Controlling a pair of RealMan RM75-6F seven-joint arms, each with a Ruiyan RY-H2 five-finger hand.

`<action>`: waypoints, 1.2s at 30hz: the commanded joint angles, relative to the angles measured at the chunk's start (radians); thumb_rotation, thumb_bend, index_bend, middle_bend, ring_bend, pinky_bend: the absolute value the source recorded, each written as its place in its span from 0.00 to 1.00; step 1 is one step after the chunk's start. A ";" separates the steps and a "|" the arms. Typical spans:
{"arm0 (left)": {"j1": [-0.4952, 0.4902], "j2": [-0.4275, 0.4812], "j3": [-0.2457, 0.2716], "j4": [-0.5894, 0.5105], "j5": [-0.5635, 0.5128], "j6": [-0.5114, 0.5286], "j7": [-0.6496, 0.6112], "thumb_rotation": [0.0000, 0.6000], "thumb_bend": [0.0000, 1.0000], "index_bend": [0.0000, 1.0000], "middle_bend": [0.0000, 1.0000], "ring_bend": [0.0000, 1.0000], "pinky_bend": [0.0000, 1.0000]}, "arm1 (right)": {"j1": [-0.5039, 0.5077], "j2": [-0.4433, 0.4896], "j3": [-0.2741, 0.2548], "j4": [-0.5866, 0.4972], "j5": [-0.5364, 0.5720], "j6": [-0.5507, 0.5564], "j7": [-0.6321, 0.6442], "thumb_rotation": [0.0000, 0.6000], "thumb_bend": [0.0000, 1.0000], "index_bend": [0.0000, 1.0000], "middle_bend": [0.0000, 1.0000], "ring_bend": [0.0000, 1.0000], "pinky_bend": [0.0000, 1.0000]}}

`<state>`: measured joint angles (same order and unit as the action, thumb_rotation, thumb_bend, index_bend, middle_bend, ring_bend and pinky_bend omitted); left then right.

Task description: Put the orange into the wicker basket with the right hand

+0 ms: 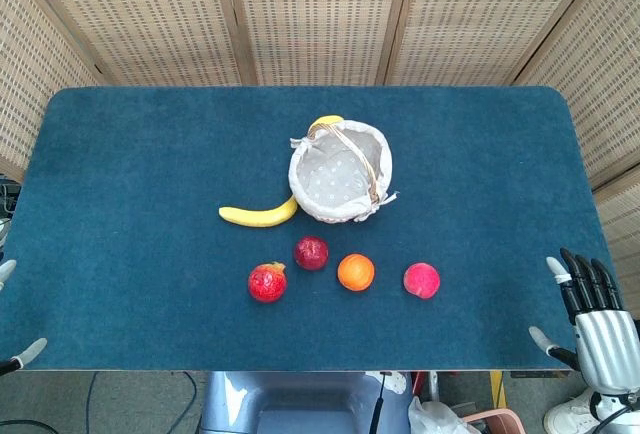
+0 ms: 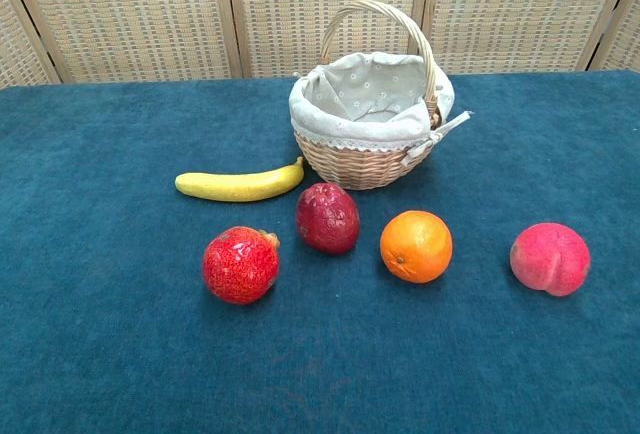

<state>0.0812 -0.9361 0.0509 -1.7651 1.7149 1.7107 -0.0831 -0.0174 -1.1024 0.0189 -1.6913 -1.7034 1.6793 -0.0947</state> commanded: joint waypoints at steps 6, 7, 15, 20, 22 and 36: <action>-0.007 0.004 -0.009 -0.005 -0.016 -0.011 -0.002 1.00 0.00 0.00 0.00 0.00 0.00 | 0.059 -0.001 -0.008 -0.018 -0.051 -0.084 -0.001 1.00 0.00 0.00 0.00 0.00 0.00; -0.009 0.004 -0.010 -0.008 -0.019 -0.015 -0.001 1.00 0.00 0.00 0.00 0.00 0.00 | 0.080 0.006 -0.007 -0.022 -0.057 -0.114 0.007 1.00 0.00 0.00 0.00 0.00 0.00; -0.040 -0.001 -0.028 -0.031 -0.064 -0.076 0.041 1.00 0.00 0.00 0.00 0.00 0.00 | 0.393 -0.007 0.056 -0.070 -0.010 -0.576 0.044 1.00 0.00 0.00 0.00 0.00 0.00; -0.057 -0.006 -0.043 -0.036 -0.108 -0.112 0.059 1.00 0.00 0.00 0.00 0.00 0.00 | 0.492 -0.113 0.090 -0.050 0.093 -0.739 -0.110 1.00 0.00 0.04 0.01 0.00 0.00; -0.067 -0.009 -0.049 -0.037 -0.130 -0.133 0.069 1.00 0.00 0.00 0.00 0.00 0.00 | 0.536 -0.176 0.109 -0.032 0.164 -0.804 -0.178 1.00 0.00 0.05 0.01 0.00 0.00; -0.081 -0.005 -0.058 -0.040 -0.158 -0.157 0.062 1.00 0.00 0.00 0.00 0.00 0.00 | 0.681 -0.386 0.172 0.055 0.546 -0.900 -0.489 1.00 0.00 0.13 0.07 0.00 0.00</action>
<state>-0.0002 -0.9426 -0.0069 -1.8053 1.5572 1.5517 -0.0180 0.6261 -1.4404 0.1737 -1.6548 -1.2368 0.7937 -0.5264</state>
